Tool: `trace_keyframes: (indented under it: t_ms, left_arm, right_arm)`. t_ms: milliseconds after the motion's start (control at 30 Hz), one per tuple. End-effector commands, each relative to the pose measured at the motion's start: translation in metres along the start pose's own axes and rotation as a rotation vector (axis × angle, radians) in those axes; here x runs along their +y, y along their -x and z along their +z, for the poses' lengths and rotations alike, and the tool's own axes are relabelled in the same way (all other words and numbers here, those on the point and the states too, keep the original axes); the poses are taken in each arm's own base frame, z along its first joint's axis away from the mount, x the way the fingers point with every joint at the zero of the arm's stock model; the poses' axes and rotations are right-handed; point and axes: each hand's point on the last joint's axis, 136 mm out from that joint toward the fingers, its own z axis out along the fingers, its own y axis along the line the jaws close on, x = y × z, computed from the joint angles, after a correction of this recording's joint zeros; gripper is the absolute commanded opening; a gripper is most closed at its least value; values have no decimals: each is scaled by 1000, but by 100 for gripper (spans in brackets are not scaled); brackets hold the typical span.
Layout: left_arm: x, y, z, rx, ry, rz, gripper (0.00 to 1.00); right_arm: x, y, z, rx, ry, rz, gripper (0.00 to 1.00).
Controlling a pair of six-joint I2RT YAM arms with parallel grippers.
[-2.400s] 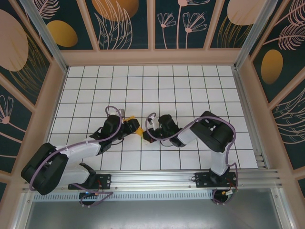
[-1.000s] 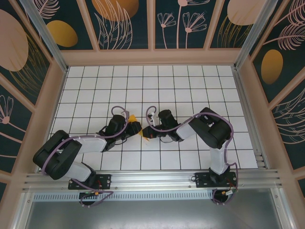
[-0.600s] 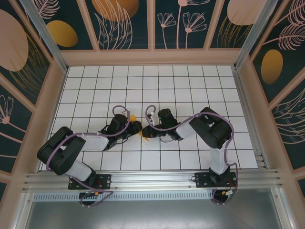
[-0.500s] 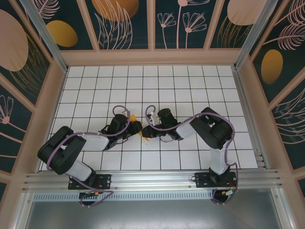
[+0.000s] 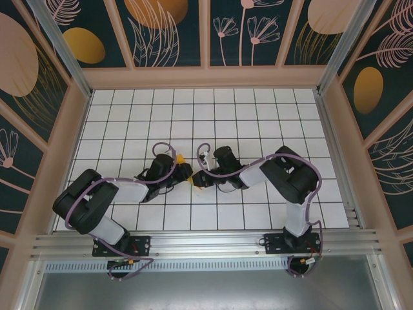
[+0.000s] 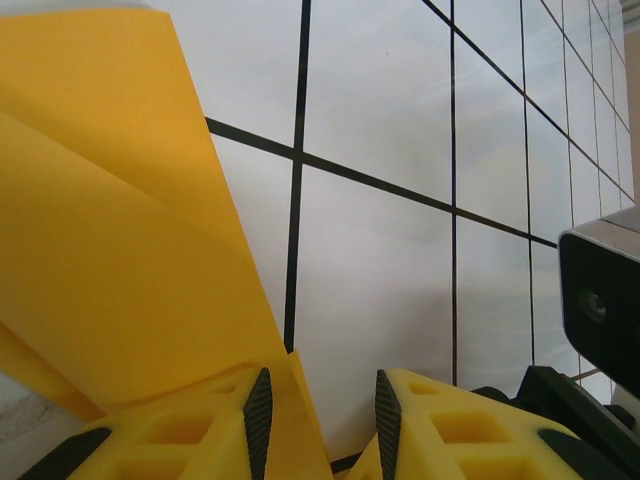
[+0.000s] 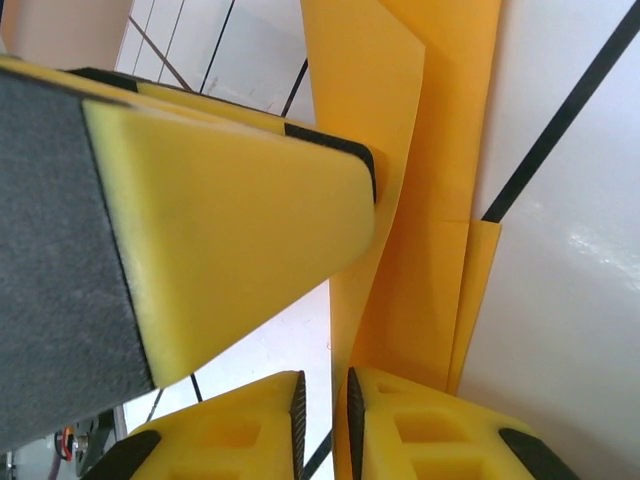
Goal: Fold a paper plane with a square sheet of paper (pick it up from the middle)
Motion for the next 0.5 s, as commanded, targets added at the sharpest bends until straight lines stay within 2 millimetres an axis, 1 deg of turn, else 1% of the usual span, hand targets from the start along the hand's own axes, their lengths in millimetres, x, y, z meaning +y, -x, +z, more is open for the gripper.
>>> trace_keyframes:
  t_ms: [0, 167, 467]
  left_arm:
    - [-2, 8, 3, -25, 7, -19, 35]
    - [-2, 9, 5, -19, 17, -31, 35]
    - [0, 8, 8, -14, 25, -45, 34]
  right_arm:
    - [-6, 2, -7, -8, -45, -68, 25]
    - [-4, 3, -9, -14, -51, -148, 26]
    - [-16, 0, -6, -15, -92, -187, 24]
